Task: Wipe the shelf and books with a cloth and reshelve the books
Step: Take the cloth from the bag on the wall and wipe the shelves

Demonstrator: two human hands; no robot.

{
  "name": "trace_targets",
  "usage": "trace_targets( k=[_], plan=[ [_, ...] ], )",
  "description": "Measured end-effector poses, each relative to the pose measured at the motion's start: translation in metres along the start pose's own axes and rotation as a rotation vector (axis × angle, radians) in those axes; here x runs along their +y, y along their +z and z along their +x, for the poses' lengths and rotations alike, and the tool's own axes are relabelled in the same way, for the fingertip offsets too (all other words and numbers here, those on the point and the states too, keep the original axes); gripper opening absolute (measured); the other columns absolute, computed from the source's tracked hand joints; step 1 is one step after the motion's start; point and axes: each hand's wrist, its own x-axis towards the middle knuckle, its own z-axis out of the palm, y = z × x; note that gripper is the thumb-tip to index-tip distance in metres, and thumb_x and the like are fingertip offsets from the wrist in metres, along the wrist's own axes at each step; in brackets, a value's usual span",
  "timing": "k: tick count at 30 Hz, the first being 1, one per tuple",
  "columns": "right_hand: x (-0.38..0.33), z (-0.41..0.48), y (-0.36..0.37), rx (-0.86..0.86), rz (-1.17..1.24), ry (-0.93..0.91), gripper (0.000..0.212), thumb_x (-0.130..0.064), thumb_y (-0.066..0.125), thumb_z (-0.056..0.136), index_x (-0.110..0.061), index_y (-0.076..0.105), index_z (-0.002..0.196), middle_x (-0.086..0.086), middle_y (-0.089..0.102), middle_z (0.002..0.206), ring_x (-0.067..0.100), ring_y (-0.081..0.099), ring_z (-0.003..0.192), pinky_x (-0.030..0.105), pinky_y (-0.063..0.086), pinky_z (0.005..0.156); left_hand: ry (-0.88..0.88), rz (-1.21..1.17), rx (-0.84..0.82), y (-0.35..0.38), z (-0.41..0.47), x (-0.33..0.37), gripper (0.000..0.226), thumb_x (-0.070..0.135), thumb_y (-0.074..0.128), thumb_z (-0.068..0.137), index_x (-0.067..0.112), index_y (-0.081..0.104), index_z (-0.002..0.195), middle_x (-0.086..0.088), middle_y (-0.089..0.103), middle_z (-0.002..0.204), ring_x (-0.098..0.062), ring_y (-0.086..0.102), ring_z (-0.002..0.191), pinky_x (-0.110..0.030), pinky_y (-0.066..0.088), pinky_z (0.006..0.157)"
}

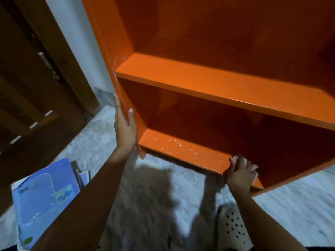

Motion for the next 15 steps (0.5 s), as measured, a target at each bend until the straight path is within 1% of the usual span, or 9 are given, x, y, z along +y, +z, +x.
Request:
trace_targets(
  k=[2, 3, 5, 7, 9, 10, 11, 13, 15],
  plan=[
    [-0.013, 0.003, 0.015, 0.026, -0.059, -0.093, 0.042, -0.027, 0.033, 0.094, -0.004, 0.055, 0.121, 0.03, 0.051, 0.122, 0.048, 0.043, 0.114, 0.048, 0.013, 0.107, 0.018, 0.003, 0.045, 0.005, 0.004, -0.006, 0.058, 0.043, 0.035, 0.099, 0.057, -0.002, 0.141, -0.006, 0.04, 0.148, -0.026, 0.047, 0.129, -0.051, 0.043, 0.103],
    [-0.022, 0.004, 0.019, 0.044, -0.065, -0.131, 0.045, -0.029, 0.031, 0.092, -0.003, 0.058, 0.117, 0.03, 0.054, 0.117, 0.049, 0.045, 0.11, 0.047, 0.012, 0.106, 0.034, 0.011, 0.058, 0.006, 0.006, -0.008, 0.057, 0.041, 0.034, 0.099, 0.058, -0.003, 0.14, -0.006, 0.04, 0.148, -0.026, 0.047, 0.129, -0.051, 0.042, 0.103],
    [-0.038, 0.005, 0.028, 0.07, -0.034, -0.175, 0.046, -0.028, 0.033, 0.09, -0.002, 0.059, 0.118, 0.034, 0.056, 0.113, 0.052, 0.046, 0.107, 0.048, 0.017, 0.104, 0.08, 0.042, 0.073, 0.007, 0.009, -0.015, 0.056, 0.044, 0.031, 0.098, 0.06, -0.004, 0.139, -0.006, 0.04, 0.148, -0.028, 0.047, 0.129, -0.051, 0.043, 0.102],
    [-0.054, 0.009, 0.037, 0.015, -0.034, -0.18, 0.047, -0.029, 0.033, 0.092, -0.005, 0.056, 0.126, 0.035, 0.054, 0.117, 0.053, 0.04, 0.115, 0.052, 0.021, 0.106, 0.124, 0.075, 0.079, 0.006, 0.01, -0.021, 0.055, 0.048, 0.028, 0.097, 0.062, -0.008, 0.136, -0.007, 0.041, 0.148, -0.03, 0.049, 0.127, -0.05, 0.045, 0.1],
    [-0.069, 0.015, 0.05, -0.045, -0.071, -0.192, 0.044, -0.03, 0.035, 0.098, -0.01, 0.053, 0.132, 0.034, 0.052, 0.125, 0.053, 0.032, 0.126, 0.052, 0.012, 0.112, 0.16, 0.086, 0.086, 0.007, 0.009, -0.024, 0.055, 0.046, 0.027, 0.098, 0.062, -0.01, 0.136, -0.007, 0.04, 0.148, -0.03, 0.052, 0.124, -0.047, 0.048, 0.097],
    [-0.078, 0.017, 0.056, -0.075, -0.081, -0.195, 0.042, -0.03, 0.036, 0.098, -0.01, 0.054, 0.131, 0.033, 0.053, 0.124, 0.052, 0.032, 0.126, 0.052, 0.01, 0.114, 0.172, 0.086, 0.089, 0.008, 0.009, -0.025, 0.056, 0.045, 0.027, 0.098, 0.062, -0.009, 0.136, -0.008, 0.041, 0.147, -0.03, 0.054, 0.121, -0.045, 0.05, 0.095],
    [-0.087, 0.017, 0.063, -0.096, -0.08, -0.212, 0.042, -0.03, 0.036, 0.097, -0.009, 0.057, 0.128, 0.034, 0.056, 0.118, 0.052, 0.037, 0.122, 0.052, 0.012, 0.113, 0.18, 0.088, 0.095, 0.008, 0.01, -0.026, 0.056, 0.044, 0.027, 0.098, 0.063, -0.01, 0.135, -0.008, 0.043, 0.146, -0.029, 0.057, 0.118, -0.044, 0.051, 0.092],
    [-0.11, 0.012, 0.068, -0.092, -0.038, -0.272, 0.042, -0.027, 0.036, 0.094, -0.007, 0.062, 0.12, 0.036, 0.062, 0.104, 0.053, 0.048, 0.107, 0.054, 0.025, 0.107, 0.184, 0.097, 0.114, 0.009, 0.011, -0.03, 0.057, 0.043, 0.028, 0.098, 0.065, -0.011, 0.133, -0.01, 0.048, 0.142, -0.028, 0.061, 0.11, -0.041, 0.054, 0.087],
    [-0.132, 0.005, 0.076, -0.081, 0.012, -0.329, 0.038, -0.022, 0.038, 0.092, -0.007, 0.065, 0.116, 0.035, 0.063, 0.098, 0.052, 0.053, 0.099, 0.053, 0.029, 0.105, 0.187, 0.124, 0.135, 0.011, 0.012, -0.033, 0.059, 0.039, 0.03, 0.099, 0.064, -0.011, 0.133, -0.011, 0.052, 0.137, -0.025, 0.064, 0.104, -0.035, 0.055, 0.083]
  ],
)
